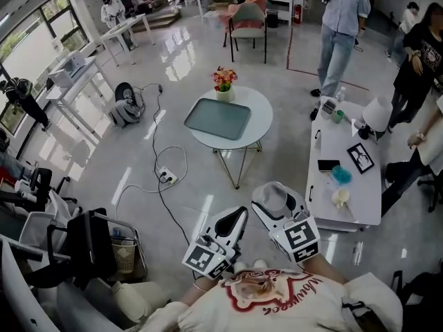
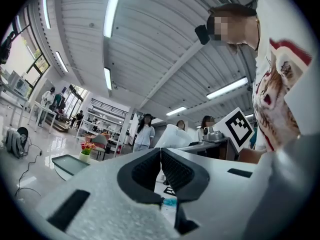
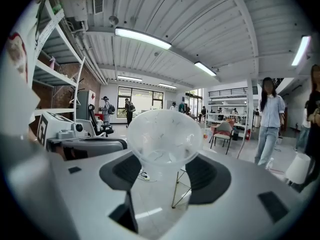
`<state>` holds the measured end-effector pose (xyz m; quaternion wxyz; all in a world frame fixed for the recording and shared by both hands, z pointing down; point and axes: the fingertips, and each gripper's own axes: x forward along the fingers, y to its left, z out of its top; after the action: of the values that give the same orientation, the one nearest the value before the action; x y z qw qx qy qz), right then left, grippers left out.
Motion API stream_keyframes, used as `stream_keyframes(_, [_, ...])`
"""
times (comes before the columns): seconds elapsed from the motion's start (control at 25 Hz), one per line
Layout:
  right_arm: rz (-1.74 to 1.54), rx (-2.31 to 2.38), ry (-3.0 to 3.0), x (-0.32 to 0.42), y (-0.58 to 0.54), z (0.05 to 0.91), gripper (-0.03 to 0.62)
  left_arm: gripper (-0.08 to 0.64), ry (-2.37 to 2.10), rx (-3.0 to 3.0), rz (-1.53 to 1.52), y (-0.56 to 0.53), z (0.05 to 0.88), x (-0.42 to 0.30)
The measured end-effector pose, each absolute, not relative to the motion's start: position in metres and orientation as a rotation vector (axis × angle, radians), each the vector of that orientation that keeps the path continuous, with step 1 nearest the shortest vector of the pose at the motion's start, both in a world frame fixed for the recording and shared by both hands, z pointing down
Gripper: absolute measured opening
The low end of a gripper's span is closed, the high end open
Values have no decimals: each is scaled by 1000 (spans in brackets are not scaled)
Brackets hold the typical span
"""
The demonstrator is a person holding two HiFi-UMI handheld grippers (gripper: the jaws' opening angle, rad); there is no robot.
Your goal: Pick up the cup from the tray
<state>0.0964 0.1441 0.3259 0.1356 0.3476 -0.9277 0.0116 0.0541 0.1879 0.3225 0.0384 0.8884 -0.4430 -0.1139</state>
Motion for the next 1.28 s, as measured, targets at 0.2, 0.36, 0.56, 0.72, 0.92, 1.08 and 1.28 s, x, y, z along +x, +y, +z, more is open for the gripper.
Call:
stream_keyframes(0.2, [24, 1002, -2676, 88, 162, 328, 288, 15, -1367, 2737, -347, 203, 321, 45])
stream_keyframes(0.36, [32, 1008, -2671, 86, 170, 332, 288, 15, -1388, 2728, -358, 212, 322, 37])
stream_keyframes(0.56, [28, 1007, -2676, 84, 169, 331, 287, 15, -1391, 2728, -361, 212, 321, 35])
stream_keyframes(0.72, [24, 1004, -2678, 80, 171, 329, 285, 15, -1397, 2728, -370, 214, 318, 31])
stream_keyframes(0.92, [27, 1007, -2688, 82, 172, 329, 285, 15, -1393, 2729, -365, 215, 321, 33])
stream_keyframes(1.08, [28, 1014, -2683, 86, 173, 329, 285, 15, -1390, 2729, -371, 216, 318, 36])
stream_keyframes(1.28, [35, 1011, -2693, 85, 177, 329, 285, 15, -1389, 2731, -369, 219, 319, 35])
